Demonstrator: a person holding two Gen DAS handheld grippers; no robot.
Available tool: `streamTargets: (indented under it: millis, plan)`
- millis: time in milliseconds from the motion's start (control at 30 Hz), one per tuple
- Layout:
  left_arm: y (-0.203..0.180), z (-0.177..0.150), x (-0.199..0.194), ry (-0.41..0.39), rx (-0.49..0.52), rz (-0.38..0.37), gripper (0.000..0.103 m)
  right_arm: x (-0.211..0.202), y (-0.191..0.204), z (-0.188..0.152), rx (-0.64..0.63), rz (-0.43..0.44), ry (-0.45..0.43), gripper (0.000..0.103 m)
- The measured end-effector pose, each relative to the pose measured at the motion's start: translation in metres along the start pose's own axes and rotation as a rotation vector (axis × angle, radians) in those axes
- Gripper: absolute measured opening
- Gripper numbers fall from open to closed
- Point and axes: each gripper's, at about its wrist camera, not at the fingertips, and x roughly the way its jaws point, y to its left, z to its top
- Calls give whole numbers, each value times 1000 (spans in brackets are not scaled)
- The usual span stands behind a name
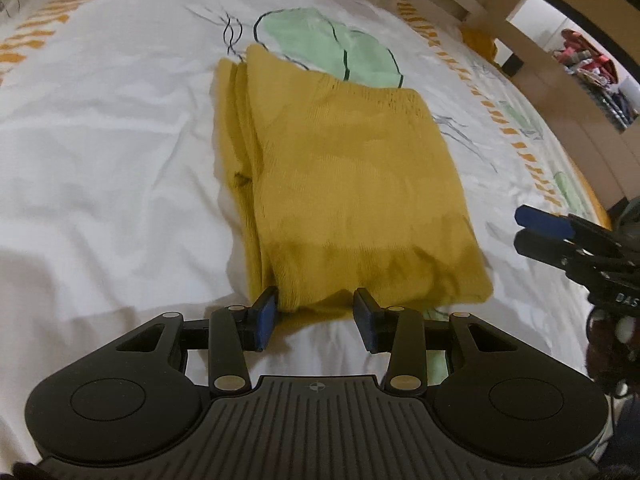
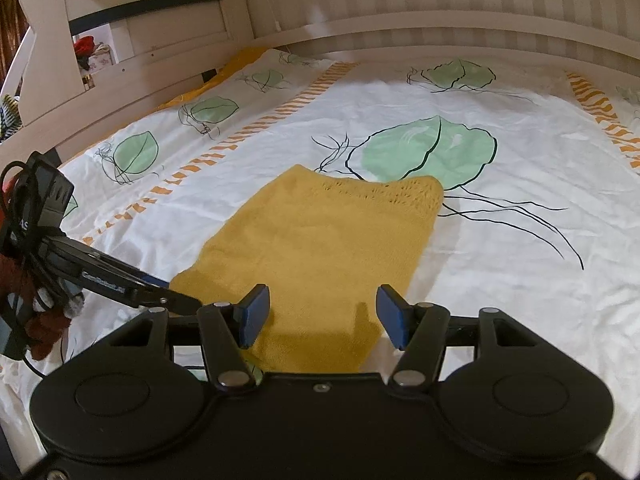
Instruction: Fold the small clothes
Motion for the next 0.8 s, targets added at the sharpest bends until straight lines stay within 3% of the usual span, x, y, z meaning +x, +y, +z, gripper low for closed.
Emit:
streamTargets:
  millis: [200, 267, 400, 500, 567, 667, 800]
  plan:
    - [-1, 1, 0, 38, 7, 13, 40, 4, 2, -3, -11, -2, 29, 66]
    - [-2, -1, -1, 50, 26, 22, 40, 8, 1, -5, -8, 0, 52, 73]
    - [-3, -2, -4, 94, 22, 39, 39, 20, 1, -12, -13, -19, 126, 74]
    - [7, 2, -16, 33, -66, -5, 41, 21, 0, -15, -13, -23, 146, 75]
    - [16, 6, -26, -48, -161, -21, 47, 18, -2, -14, -6, -21, 136, 78]
    - [26, 11, -30, -140, -280, -6, 65, 14, -6, -10, 16, -14, 108, 87]
    - [25, 14, -20, -148, -318, 7, 67, 12, -14, -8, 62, -6, 87, 100]
